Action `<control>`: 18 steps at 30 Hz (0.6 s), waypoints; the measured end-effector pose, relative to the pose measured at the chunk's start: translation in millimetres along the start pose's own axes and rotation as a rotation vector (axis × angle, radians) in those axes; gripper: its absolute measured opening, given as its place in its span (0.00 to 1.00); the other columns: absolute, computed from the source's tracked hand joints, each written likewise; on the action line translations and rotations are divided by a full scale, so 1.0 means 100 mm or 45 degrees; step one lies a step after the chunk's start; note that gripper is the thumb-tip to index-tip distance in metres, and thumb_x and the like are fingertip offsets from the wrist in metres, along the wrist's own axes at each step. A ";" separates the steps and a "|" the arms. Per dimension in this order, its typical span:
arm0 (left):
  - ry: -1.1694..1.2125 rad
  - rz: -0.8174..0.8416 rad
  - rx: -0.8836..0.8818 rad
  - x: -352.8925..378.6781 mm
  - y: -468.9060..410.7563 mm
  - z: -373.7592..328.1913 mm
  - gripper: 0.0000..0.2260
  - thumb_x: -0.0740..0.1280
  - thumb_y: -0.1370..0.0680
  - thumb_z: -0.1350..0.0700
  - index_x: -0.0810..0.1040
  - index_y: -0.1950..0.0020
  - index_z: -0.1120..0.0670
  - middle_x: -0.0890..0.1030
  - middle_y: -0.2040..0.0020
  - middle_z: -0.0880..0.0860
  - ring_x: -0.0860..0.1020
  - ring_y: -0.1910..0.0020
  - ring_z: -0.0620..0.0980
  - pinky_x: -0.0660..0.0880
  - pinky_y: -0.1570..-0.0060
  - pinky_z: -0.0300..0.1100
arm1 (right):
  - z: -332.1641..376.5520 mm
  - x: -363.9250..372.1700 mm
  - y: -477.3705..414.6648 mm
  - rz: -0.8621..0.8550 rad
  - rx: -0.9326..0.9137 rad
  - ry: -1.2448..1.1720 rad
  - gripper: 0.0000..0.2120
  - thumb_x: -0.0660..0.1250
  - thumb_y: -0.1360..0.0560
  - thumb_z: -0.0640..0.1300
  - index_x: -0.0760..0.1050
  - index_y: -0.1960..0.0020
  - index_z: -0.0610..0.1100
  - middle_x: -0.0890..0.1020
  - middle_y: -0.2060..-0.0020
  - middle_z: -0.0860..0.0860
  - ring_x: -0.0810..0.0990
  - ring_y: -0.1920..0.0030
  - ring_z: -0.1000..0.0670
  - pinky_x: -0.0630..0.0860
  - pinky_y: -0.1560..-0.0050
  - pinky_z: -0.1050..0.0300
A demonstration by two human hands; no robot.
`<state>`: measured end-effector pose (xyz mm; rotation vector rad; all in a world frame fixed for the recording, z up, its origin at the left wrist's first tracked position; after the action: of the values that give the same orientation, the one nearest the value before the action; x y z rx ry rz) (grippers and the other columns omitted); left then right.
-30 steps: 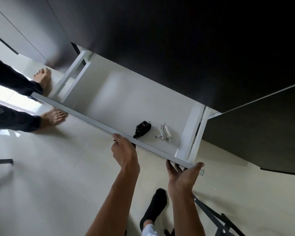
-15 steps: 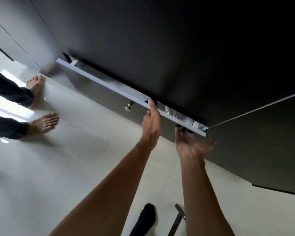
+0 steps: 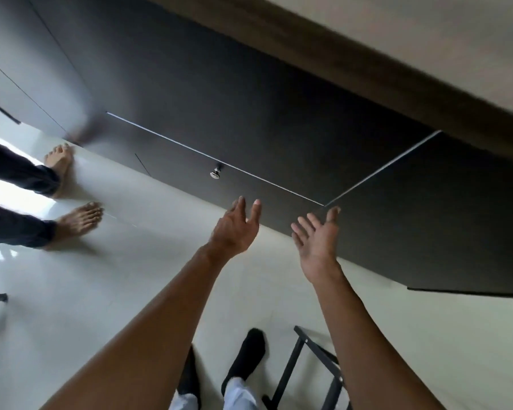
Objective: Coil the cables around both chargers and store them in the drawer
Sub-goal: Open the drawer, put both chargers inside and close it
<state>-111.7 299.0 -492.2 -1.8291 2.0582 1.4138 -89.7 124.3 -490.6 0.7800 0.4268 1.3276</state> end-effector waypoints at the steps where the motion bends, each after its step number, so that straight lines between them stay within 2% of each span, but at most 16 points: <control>1: -0.090 -0.021 0.015 -0.06 0.24 0.01 0.29 0.50 0.14 0.44 0.51 0.17 0.57 0.55 0.17 0.60 0.55 0.18 0.60 0.54 0.20 0.53 | 0.03 -0.01 0.20 -0.007 -0.021 0.131 0.39 0.45 0.21 0.70 0.58 0.20 0.45 0.65 0.22 0.45 0.67 0.24 0.45 0.61 0.23 0.48; 4: -0.306 -0.071 0.080 -0.35 0.95 -0.09 0.31 0.46 0.15 0.40 0.47 0.17 0.56 0.50 0.16 0.58 0.50 0.17 0.58 0.48 0.19 0.52 | 0.19 0.01 0.91 -0.036 -0.126 0.468 0.33 0.48 0.18 0.65 0.59 0.20 0.48 0.63 0.21 0.49 0.63 0.22 0.48 0.56 0.21 0.51; 6: -0.489 -0.113 0.155 -0.55 1.37 -0.23 0.31 0.45 0.16 0.39 0.43 0.17 0.54 0.45 0.16 0.58 0.46 0.17 0.58 0.45 0.19 0.51 | 0.33 0.00 1.38 -0.073 -0.226 0.689 0.29 0.50 0.17 0.61 0.60 0.21 0.48 0.64 0.22 0.50 0.63 0.22 0.49 0.56 0.24 0.55; 9: -0.673 -0.200 0.245 -0.85 1.92 -0.53 0.32 0.41 0.17 0.39 0.41 0.17 0.53 0.42 0.17 0.59 0.44 0.17 0.60 0.45 0.19 0.53 | 0.56 0.01 2.04 -0.066 -0.360 0.939 0.30 0.51 0.17 0.63 0.59 0.20 0.50 0.63 0.21 0.51 0.62 0.22 0.49 0.58 0.24 0.53; 12: -0.719 -0.258 0.349 -1.10 2.39 -0.91 0.35 0.38 0.20 0.37 0.41 0.17 0.53 0.42 0.17 0.60 0.43 0.18 0.61 0.44 0.20 0.55 | 0.87 -0.03 2.60 -0.079 -0.518 1.145 0.32 0.52 0.18 0.64 0.55 0.19 0.51 0.57 0.19 0.51 0.54 0.19 0.49 0.55 0.21 0.46; 14: -0.718 -0.313 0.425 -1.23 2.54 -1.14 0.35 0.40 0.19 0.36 0.43 0.17 0.54 0.43 0.17 0.60 0.44 0.18 0.61 0.45 0.20 0.54 | 1.08 -0.02 2.81 -0.105 -0.660 1.309 0.32 0.52 0.18 0.63 0.53 0.19 0.49 0.55 0.18 0.51 0.50 0.19 0.50 0.52 0.20 0.45; 18: -0.714 -0.461 0.564 -1.36 2.78 -1.59 0.33 0.44 0.17 0.38 0.45 0.17 0.55 0.46 0.17 0.61 0.47 0.17 0.61 0.47 0.19 0.54 | 1.47 -0.12 3.15 -0.130 -0.923 1.430 0.33 0.50 0.18 0.64 0.52 0.19 0.48 0.56 0.19 0.51 0.50 0.19 0.50 0.53 0.20 0.45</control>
<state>-213.9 270.1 -161.4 -1.3376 1.5107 1.0932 -211.0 89.2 -166.8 -0.6491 0.7666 1.5812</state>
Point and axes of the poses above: each hand's wrist, its own y-axis away from the middle knuckle, its own x-axis out of the palm, z = x × y, the point moved 9 cm from there along -y, towards the middle knuckle
